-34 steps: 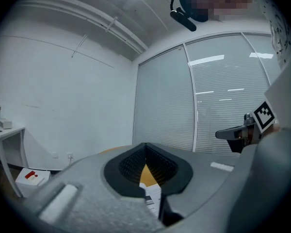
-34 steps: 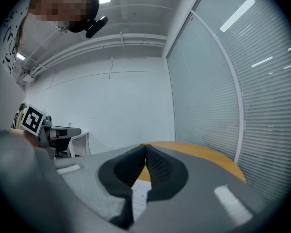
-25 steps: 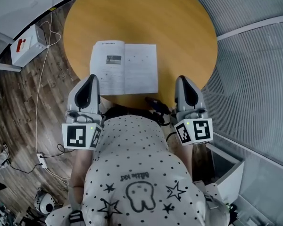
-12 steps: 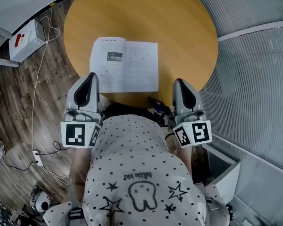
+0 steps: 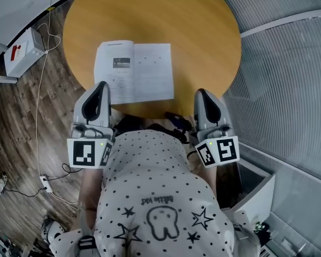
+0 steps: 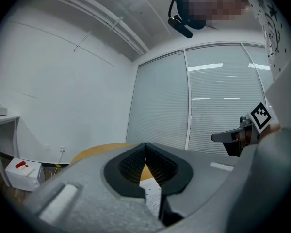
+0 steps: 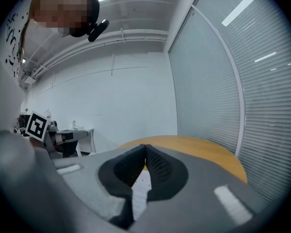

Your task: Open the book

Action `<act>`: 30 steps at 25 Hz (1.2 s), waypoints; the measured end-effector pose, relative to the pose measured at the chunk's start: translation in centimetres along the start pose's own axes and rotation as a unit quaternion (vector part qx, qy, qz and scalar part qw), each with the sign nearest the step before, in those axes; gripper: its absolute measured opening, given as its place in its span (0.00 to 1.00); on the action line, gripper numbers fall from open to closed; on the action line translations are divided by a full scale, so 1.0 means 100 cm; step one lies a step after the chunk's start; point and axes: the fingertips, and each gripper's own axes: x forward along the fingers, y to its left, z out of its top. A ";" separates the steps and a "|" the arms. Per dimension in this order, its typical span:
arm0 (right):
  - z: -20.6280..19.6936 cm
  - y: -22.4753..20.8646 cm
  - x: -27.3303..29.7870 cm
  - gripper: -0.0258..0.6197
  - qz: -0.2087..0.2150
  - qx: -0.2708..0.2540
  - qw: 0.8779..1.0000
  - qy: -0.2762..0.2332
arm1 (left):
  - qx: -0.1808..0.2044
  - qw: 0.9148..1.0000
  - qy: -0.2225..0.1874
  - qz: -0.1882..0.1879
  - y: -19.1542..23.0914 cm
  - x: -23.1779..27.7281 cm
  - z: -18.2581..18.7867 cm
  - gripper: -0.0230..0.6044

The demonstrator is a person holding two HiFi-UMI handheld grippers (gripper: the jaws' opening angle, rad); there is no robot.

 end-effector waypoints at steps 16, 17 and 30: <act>-0.002 -0.016 -0.013 0.04 -0.044 -0.007 0.999 0.006 | -0.013 0.999 0.006 -0.029 -0.018 0.007 -0.009 0.05; -0.002 -0.016 -0.012 0.04 -0.044 -0.008 0.999 0.007 | -0.014 0.999 0.006 -0.028 -0.017 0.007 -0.008 0.05; 0.000 -0.003 -0.010 0.04 -0.033 -0.012 0.999 0.005 | -0.027 0.999 0.000 -0.033 -0.010 0.005 -0.007 0.05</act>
